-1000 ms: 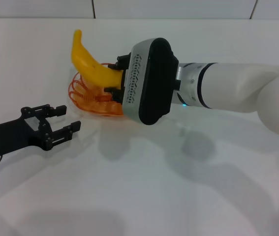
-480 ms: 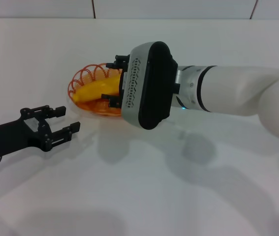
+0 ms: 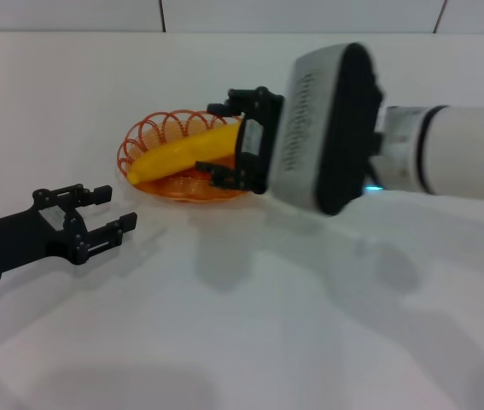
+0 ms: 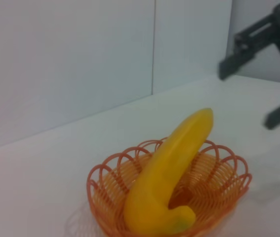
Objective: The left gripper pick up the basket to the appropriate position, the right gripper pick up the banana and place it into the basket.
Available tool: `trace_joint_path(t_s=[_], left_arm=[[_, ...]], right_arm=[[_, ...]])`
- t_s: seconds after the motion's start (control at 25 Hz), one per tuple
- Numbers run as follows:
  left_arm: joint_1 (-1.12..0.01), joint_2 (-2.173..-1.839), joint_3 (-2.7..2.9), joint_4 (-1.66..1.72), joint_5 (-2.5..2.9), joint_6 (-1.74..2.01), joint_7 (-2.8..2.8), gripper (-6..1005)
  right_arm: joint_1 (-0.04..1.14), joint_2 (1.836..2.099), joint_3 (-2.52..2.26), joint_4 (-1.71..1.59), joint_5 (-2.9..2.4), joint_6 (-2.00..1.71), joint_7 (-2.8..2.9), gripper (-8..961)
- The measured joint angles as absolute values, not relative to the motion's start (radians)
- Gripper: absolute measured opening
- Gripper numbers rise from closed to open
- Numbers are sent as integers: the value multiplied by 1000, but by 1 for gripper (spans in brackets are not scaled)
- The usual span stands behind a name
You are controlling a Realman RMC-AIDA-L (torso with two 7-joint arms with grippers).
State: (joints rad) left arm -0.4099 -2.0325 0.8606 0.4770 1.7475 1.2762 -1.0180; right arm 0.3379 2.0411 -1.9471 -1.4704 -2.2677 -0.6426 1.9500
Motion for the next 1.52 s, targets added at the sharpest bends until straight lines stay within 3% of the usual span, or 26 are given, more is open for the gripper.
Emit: trace_joint_path(t_s=[0.4,0.68,0.96,1.52], left_arm=[[-408,-2033,856,477,1746,1276,-1006,594],[-412,-2034,856,477,1744,1276,-1006,594],[-414,-2037,859,477,1742,1276,-1006,594],[-414,-2040,859,466,1722,1276,-977,594]], right_arm=[[322,2040,-1602,-1338,-1828,-1044,1598,686],[402,2039,-1376,-1031,-1732,-1161,1421,686],[480,2036,-1238,-757,-1734,-1177,1283,686],[477,2035,-1232,-671,-1733,-1175,1241,686]])
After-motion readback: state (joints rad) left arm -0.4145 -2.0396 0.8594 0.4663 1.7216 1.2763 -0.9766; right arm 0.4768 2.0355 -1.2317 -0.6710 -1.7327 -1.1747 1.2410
